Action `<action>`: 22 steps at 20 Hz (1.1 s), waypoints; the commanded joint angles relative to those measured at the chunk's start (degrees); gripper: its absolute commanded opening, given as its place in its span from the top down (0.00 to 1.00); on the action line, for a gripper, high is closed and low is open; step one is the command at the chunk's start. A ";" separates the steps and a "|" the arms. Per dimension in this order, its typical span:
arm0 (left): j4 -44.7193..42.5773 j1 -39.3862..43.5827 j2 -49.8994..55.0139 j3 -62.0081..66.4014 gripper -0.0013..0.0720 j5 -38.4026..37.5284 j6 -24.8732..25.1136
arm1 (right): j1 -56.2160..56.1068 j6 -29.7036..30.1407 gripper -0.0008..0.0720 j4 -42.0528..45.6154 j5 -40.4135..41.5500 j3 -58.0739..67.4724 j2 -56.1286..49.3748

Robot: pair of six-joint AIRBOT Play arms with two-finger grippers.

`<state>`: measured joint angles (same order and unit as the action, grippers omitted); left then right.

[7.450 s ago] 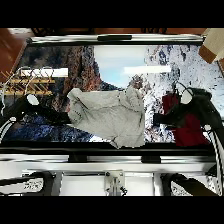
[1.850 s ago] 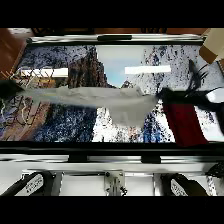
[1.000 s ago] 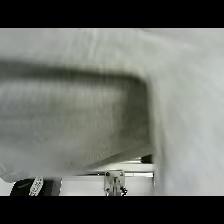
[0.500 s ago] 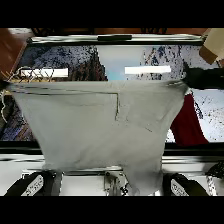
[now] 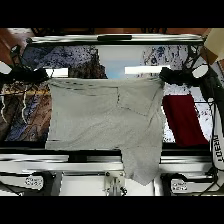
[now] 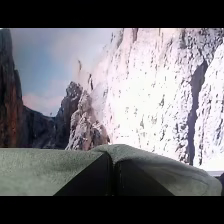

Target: Fold the shirts.

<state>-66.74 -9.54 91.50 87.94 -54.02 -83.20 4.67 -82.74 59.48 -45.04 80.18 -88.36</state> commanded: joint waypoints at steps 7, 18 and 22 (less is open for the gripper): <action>-1.07 -2.64 4.17 -2.01 0.94 -34.32 7.93 | -2.12 -0.44 0.88 13.99 -36.89 -2.45 1.07; -3.30 -6.01 3.39 -9.05 0.94 -30.82 8.00 | -4.59 -6.54 0.88 20.22 -27.15 -13.57 1.07; -3.08 -6.05 3.98 -8.31 0.94 -26.67 7.98 | -4.90 -8.68 0.88 19.80 -26.27 -13.57 1.07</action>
<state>-69.67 -15.42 95.09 79.20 -83.55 -75.22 0.05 -90.00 79.50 -72.38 66.78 -87.33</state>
